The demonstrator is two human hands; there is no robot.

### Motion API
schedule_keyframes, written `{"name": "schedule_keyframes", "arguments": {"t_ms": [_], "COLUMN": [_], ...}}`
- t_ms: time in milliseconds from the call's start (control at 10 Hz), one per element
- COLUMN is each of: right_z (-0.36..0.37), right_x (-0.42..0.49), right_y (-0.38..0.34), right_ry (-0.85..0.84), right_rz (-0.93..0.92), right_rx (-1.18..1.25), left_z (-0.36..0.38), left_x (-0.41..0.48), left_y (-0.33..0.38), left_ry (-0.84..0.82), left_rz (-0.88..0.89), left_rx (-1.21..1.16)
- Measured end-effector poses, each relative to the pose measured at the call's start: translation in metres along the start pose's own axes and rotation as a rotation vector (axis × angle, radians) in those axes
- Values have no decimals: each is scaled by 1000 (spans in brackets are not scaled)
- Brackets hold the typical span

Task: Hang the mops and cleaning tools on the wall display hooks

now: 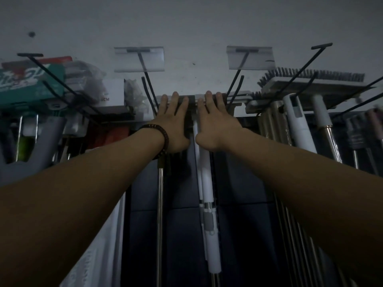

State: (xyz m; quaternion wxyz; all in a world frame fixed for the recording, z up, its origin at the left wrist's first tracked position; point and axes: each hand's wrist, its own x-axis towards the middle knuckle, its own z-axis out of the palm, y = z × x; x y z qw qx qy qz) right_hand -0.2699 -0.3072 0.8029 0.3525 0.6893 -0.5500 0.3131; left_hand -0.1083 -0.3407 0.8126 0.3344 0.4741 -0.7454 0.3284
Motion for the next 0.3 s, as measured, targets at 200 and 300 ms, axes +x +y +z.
{"name": "schedule_keyframes", "arguments": {"t_ms": [200, 300], "right_z": [-12, -18], "right_x": [-30, -48], "right_y": [-6, -11], "right_ry": [-22, 28], "right_rz": [25, 65], "right_rx": [221, 289], "left_z": [-16, -26], "left_x": [-28, -53], "left_y": [-3, -7], "left_ry": [-8, -11], "left_rz": [43, 27], "left_rx": [-171, -340]}}
